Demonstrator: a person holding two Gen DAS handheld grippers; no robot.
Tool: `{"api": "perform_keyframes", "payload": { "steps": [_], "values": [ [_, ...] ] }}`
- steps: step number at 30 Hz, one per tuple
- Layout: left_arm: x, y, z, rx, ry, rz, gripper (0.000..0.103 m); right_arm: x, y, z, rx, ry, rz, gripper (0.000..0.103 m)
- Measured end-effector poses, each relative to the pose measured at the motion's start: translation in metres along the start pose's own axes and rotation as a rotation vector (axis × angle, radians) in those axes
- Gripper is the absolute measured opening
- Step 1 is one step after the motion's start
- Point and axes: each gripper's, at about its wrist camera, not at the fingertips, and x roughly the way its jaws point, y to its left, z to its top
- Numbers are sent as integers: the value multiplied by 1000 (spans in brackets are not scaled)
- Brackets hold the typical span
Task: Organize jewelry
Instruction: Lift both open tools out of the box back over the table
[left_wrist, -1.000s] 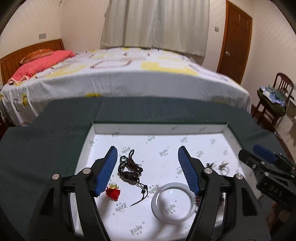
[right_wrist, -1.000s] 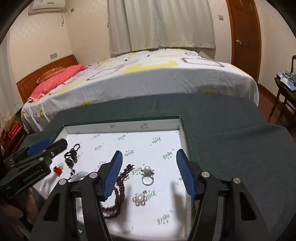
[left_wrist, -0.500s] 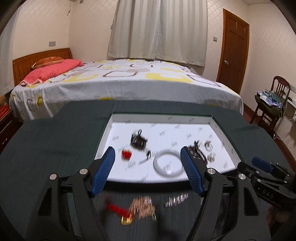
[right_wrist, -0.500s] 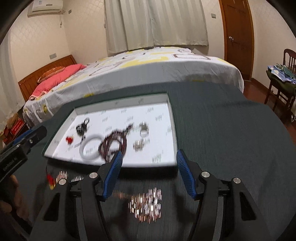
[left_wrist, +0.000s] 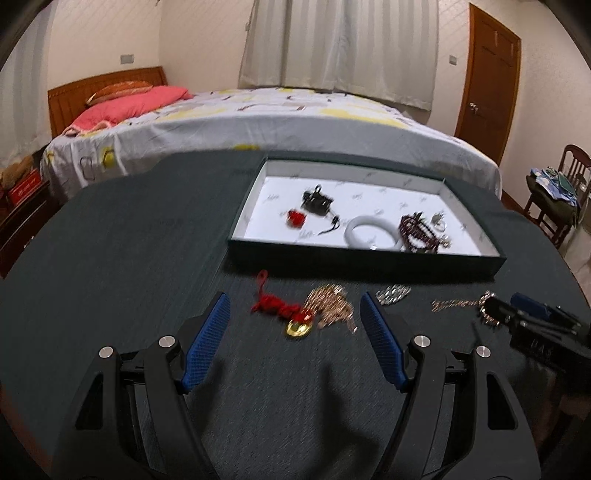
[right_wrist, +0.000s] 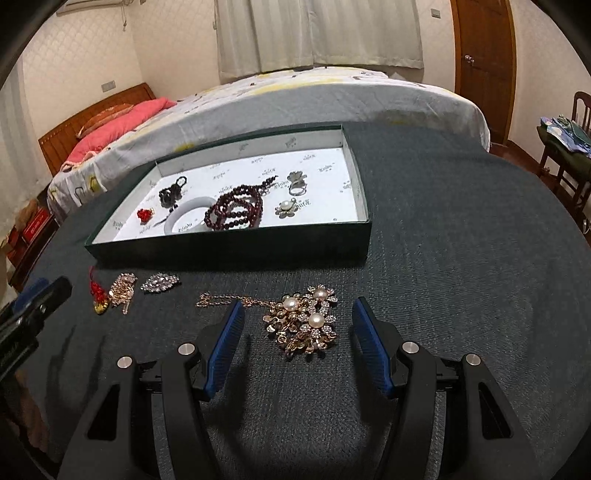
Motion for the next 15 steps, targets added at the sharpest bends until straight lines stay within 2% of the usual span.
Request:
{"api": "perform_keyframes", "payload": {
  "steps": [13, 14, 15],
  "values": [
    [8, 5, -6, 2, 26, 4, 71, 13, 8, 1, -47, 57, -28, 59],
    [9, 5, -6, 1, 28, 3, 71, 13, 8, 1, -50, 57, -29, 57],
    [9, 6, -6, -1, 30, 2, 71, 13, 8, 1, -54, 56, -31, 50]
  ]
}}
